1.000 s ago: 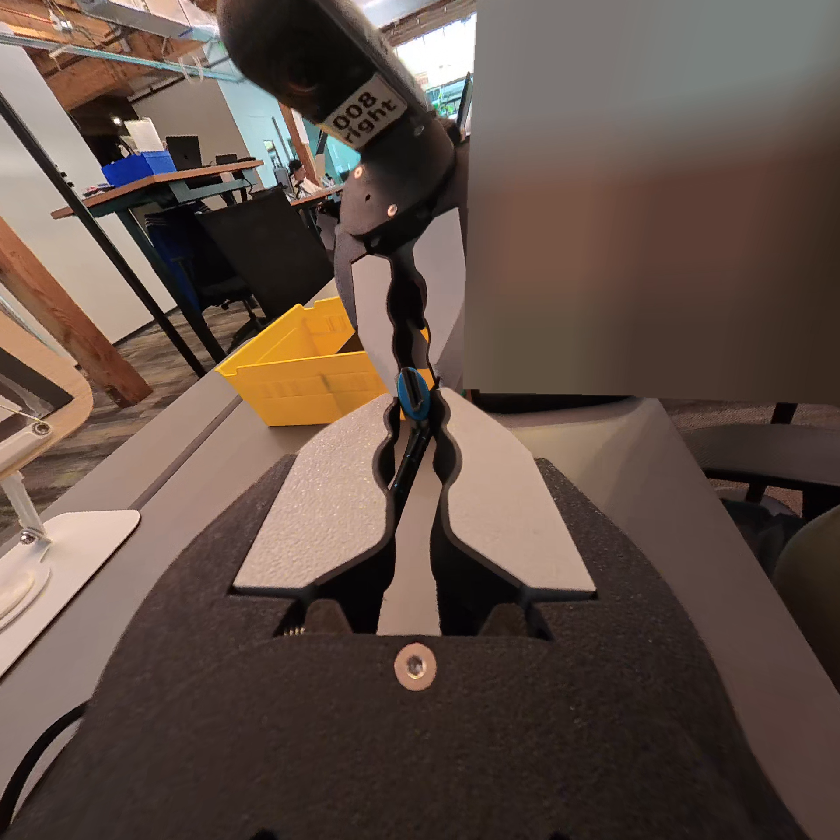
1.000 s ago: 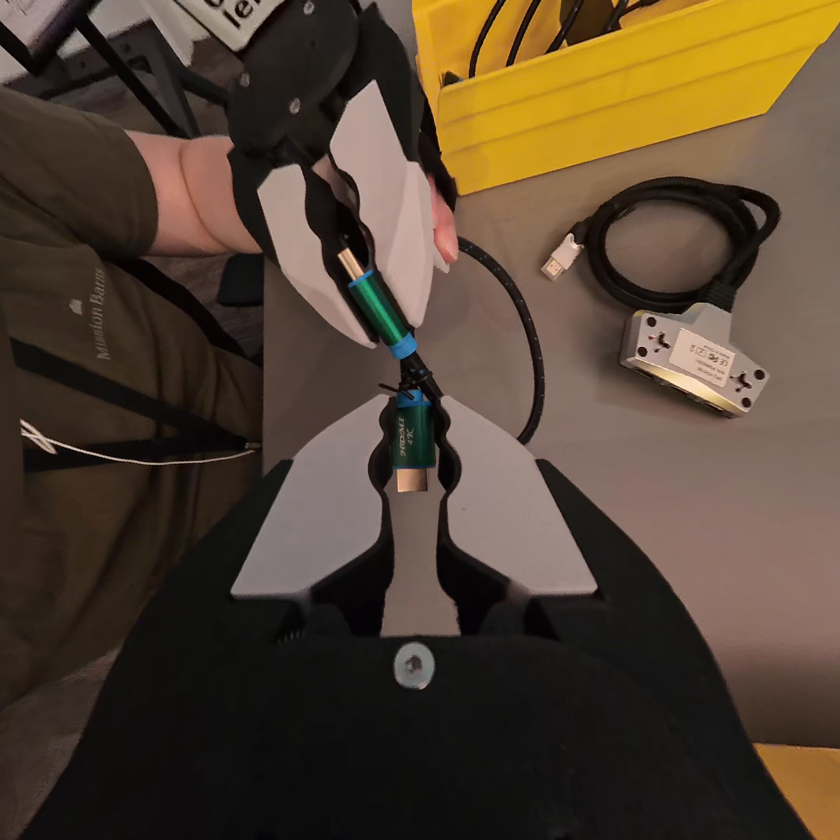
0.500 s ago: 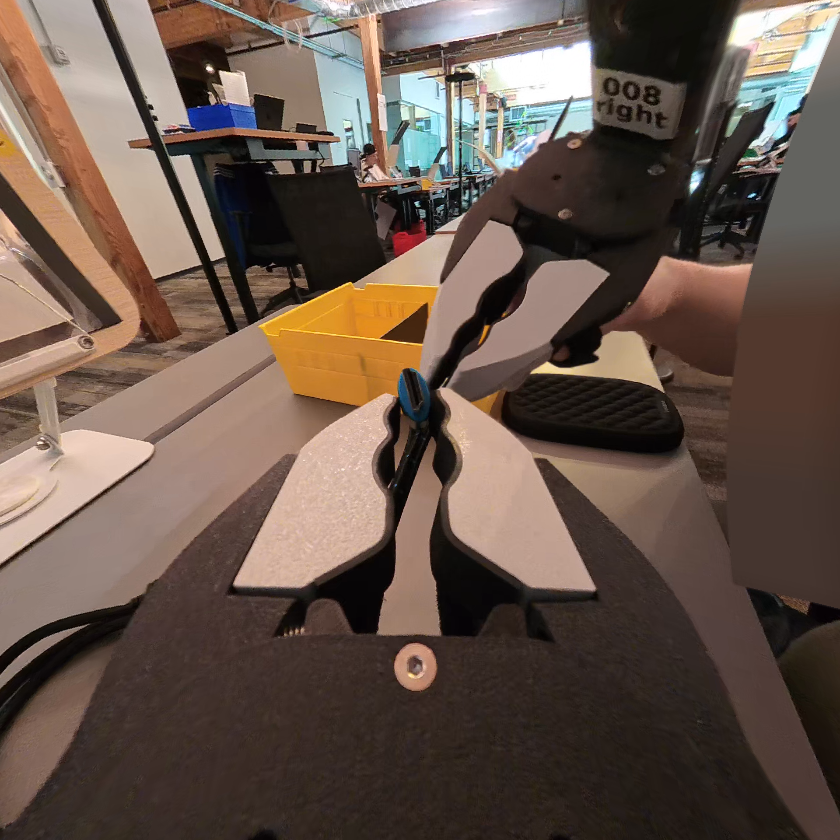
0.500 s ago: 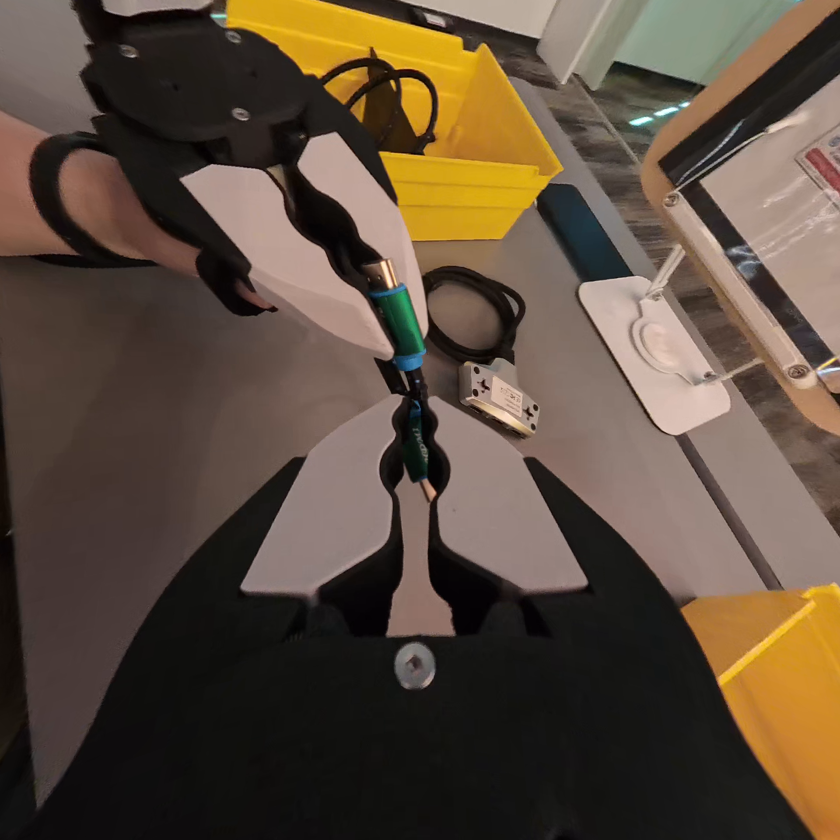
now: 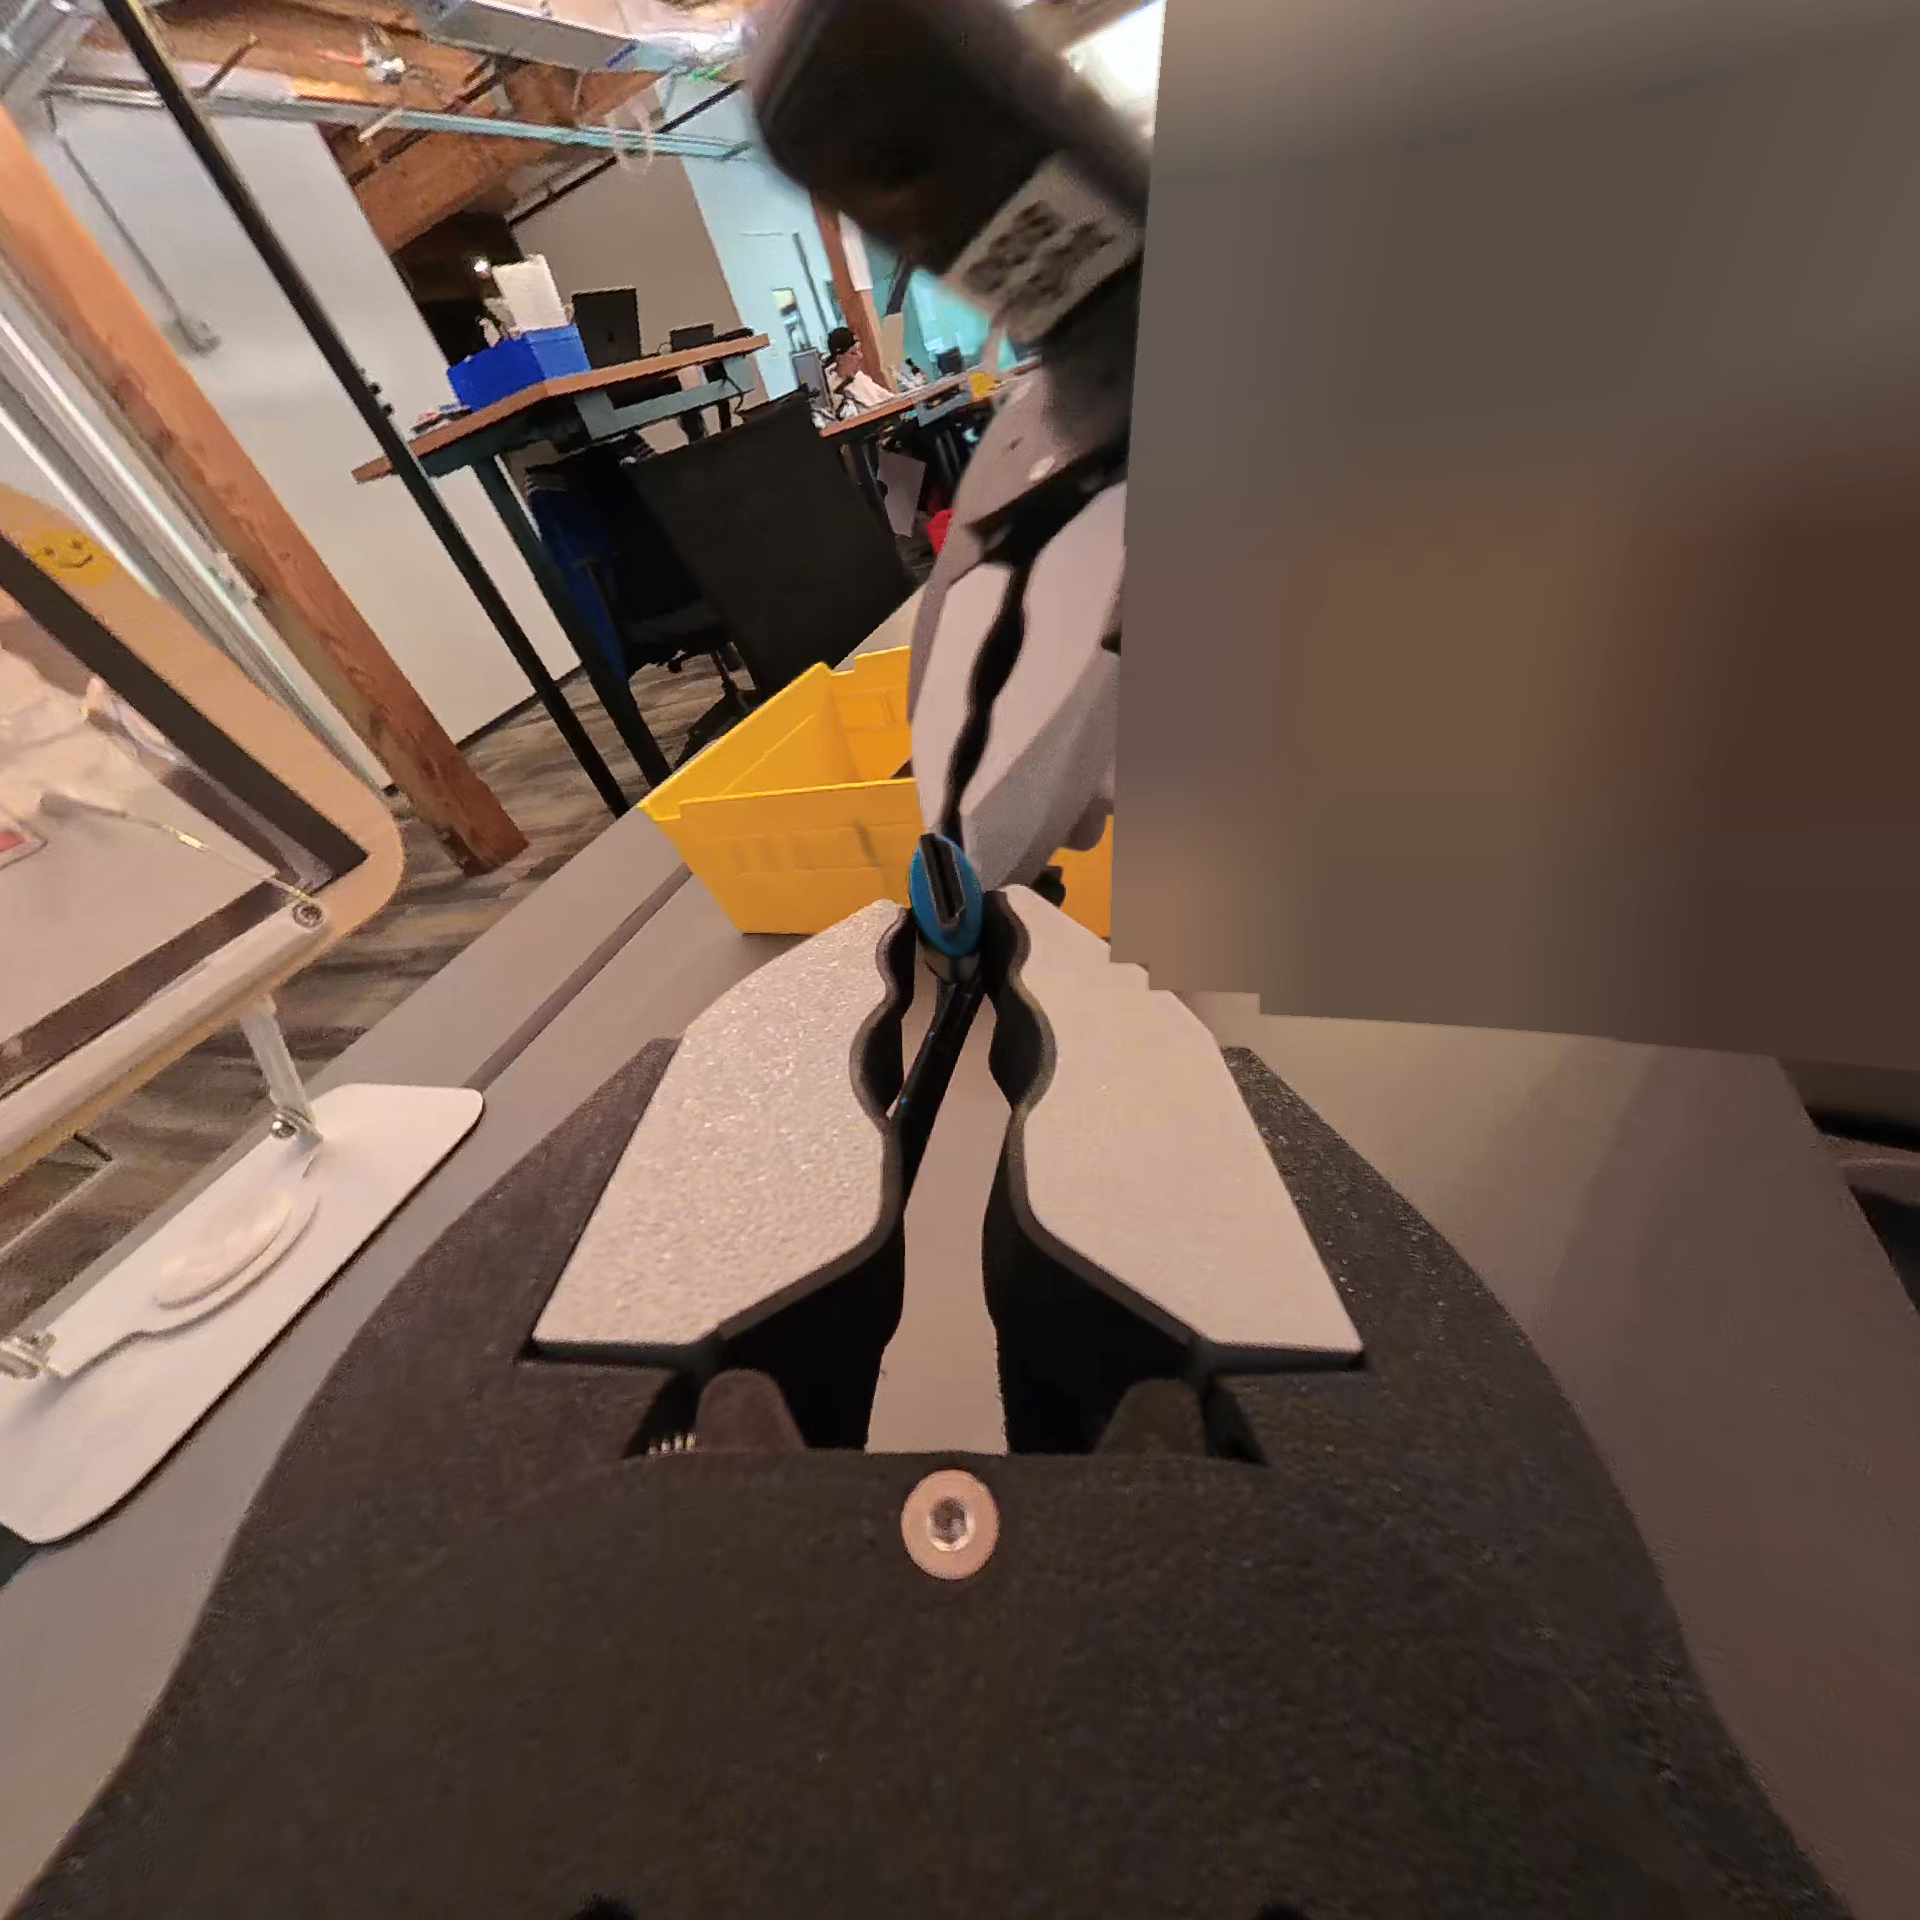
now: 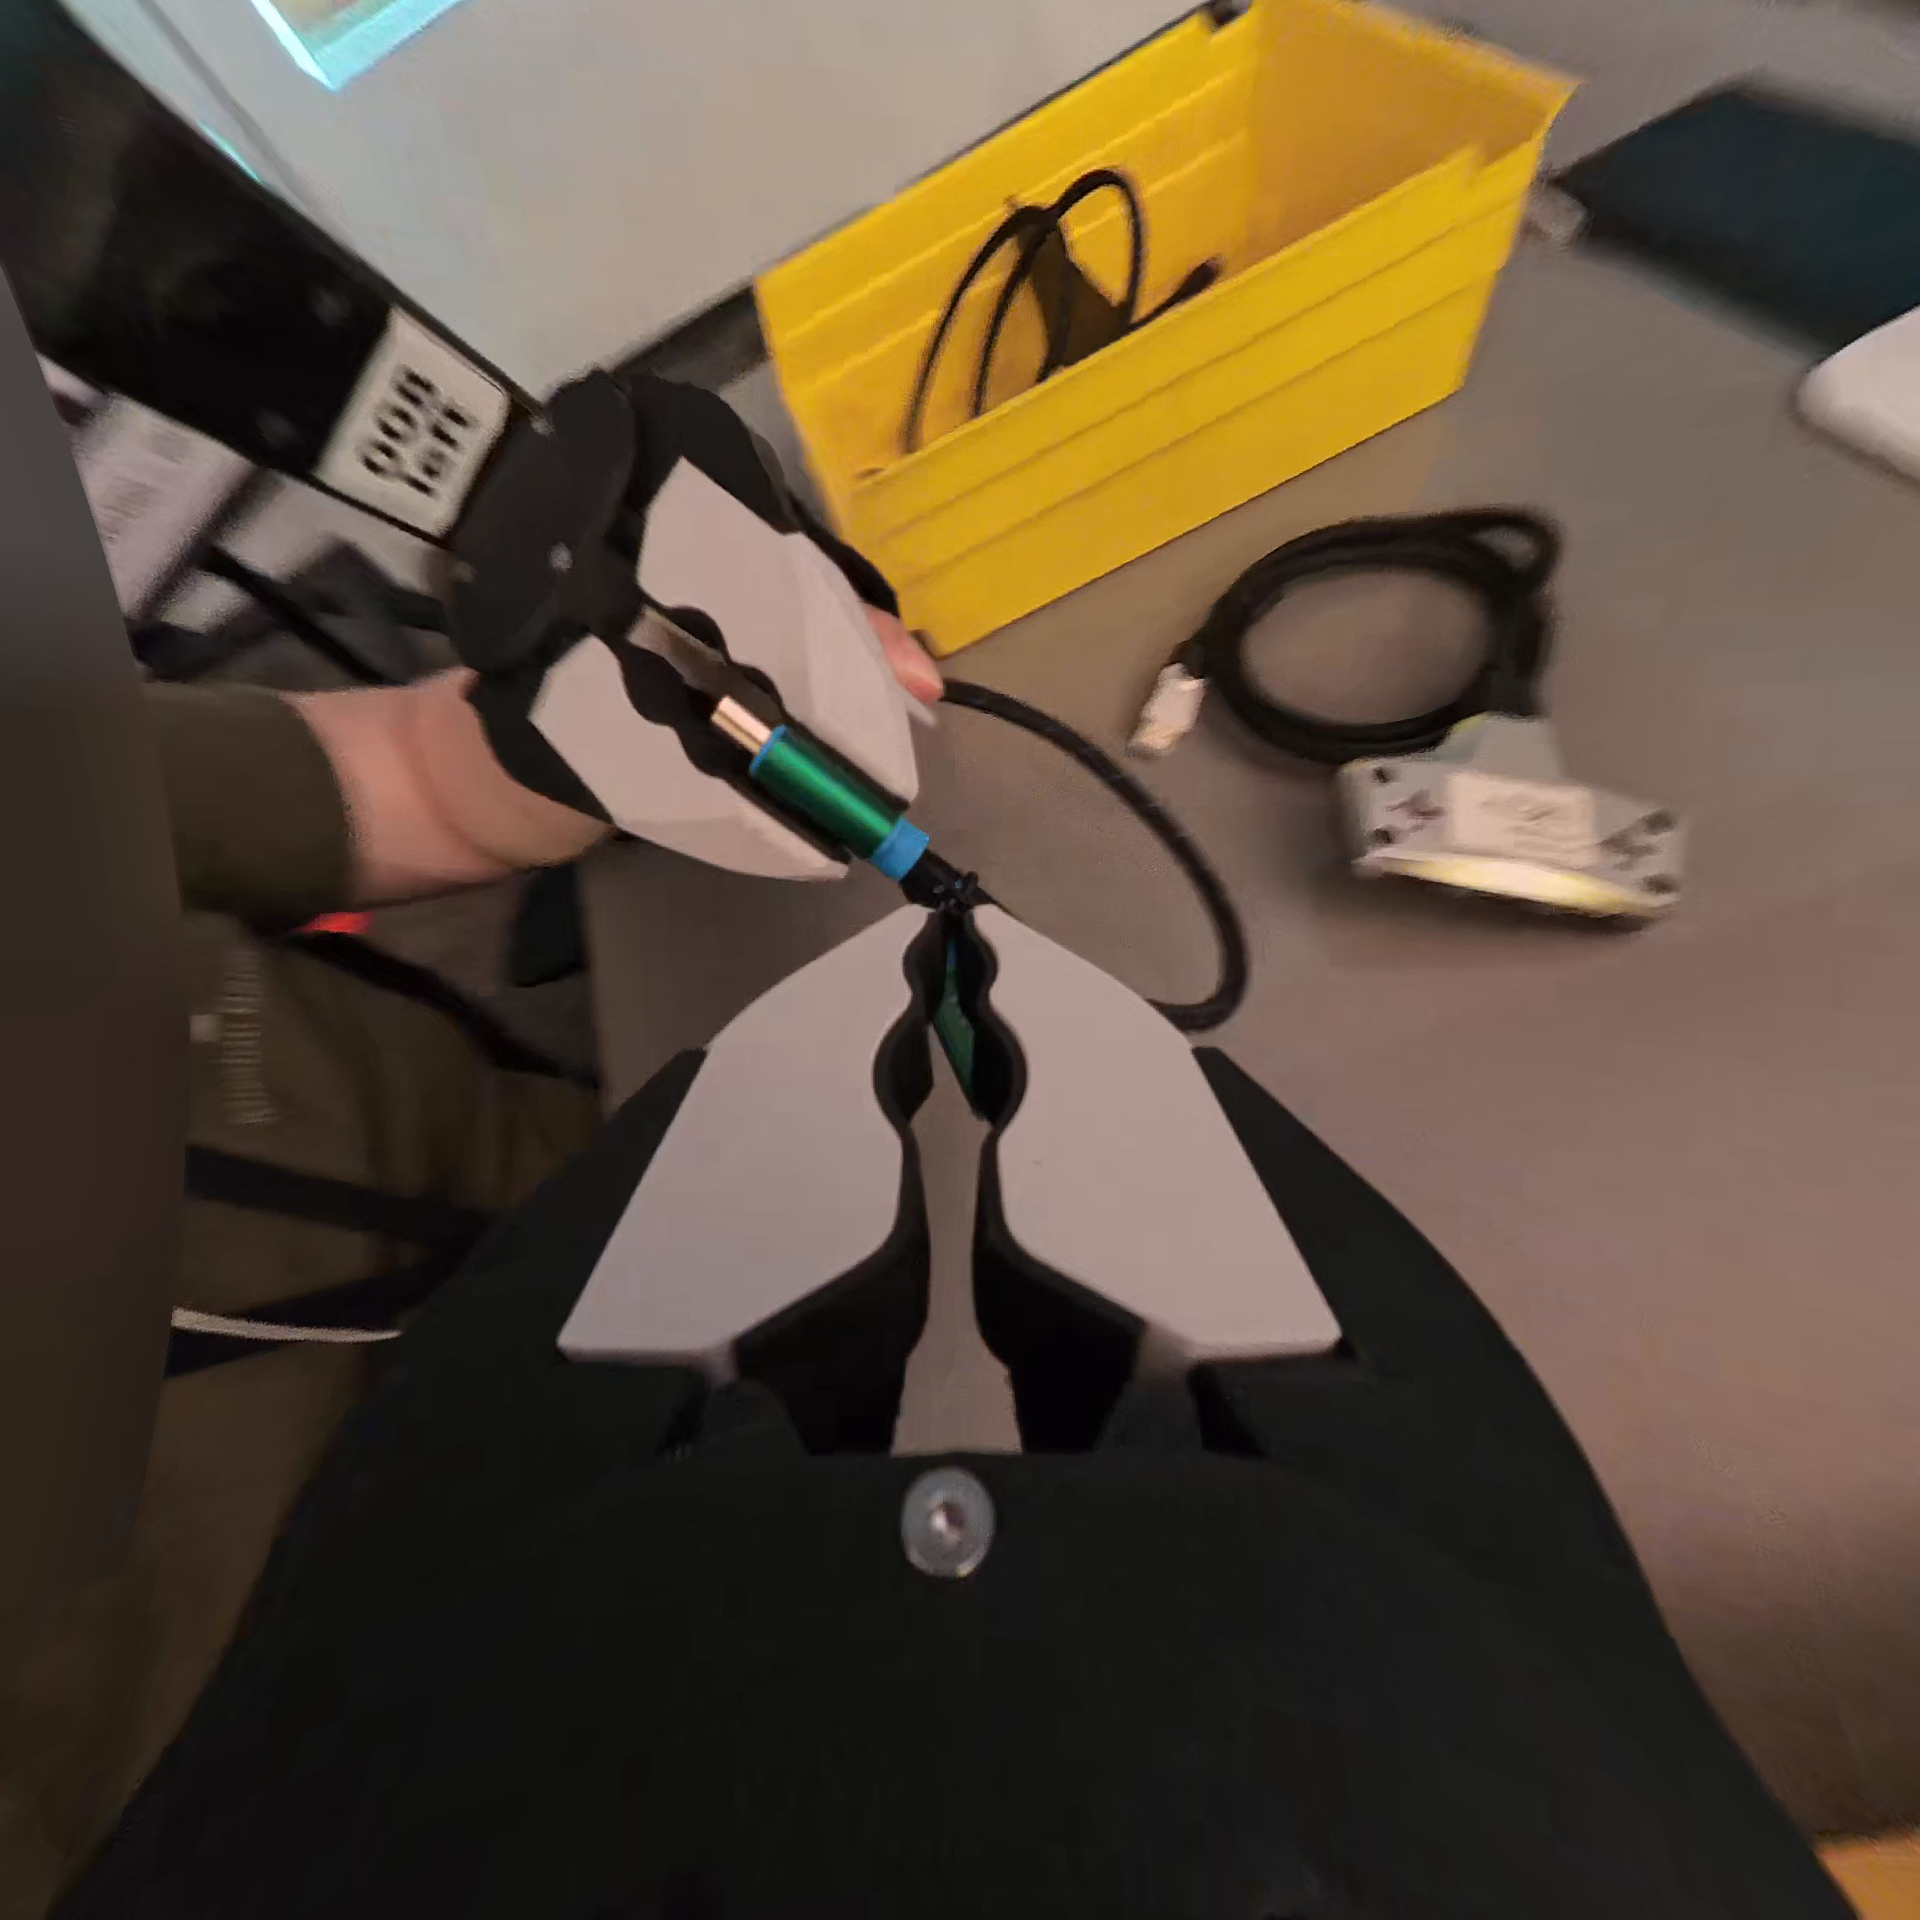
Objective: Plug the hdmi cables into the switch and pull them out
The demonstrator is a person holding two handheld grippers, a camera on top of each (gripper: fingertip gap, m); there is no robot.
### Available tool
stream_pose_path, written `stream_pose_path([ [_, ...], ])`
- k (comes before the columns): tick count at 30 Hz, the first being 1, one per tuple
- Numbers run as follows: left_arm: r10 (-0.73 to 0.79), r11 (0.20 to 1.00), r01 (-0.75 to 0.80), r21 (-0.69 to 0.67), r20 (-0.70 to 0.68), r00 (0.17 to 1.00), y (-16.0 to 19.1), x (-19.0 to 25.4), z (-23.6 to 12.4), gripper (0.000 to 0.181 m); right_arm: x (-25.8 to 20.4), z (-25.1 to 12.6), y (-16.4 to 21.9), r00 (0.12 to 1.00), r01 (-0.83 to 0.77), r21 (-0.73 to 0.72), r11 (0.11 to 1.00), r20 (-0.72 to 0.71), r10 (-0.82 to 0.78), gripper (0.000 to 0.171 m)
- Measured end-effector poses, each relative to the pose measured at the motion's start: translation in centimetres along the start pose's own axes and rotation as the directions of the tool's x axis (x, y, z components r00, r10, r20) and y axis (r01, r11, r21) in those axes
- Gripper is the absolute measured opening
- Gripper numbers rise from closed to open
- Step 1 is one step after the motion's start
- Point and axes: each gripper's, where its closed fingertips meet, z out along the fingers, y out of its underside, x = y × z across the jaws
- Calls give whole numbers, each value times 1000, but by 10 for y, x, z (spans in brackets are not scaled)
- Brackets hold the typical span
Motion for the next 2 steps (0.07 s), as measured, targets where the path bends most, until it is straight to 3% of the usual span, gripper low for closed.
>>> stream_pose_path([
  [2,28,999,-27,20,-21,999,-3,5,0,11,-5,-3,1,968,-181,-30,983,170,183,2],
])
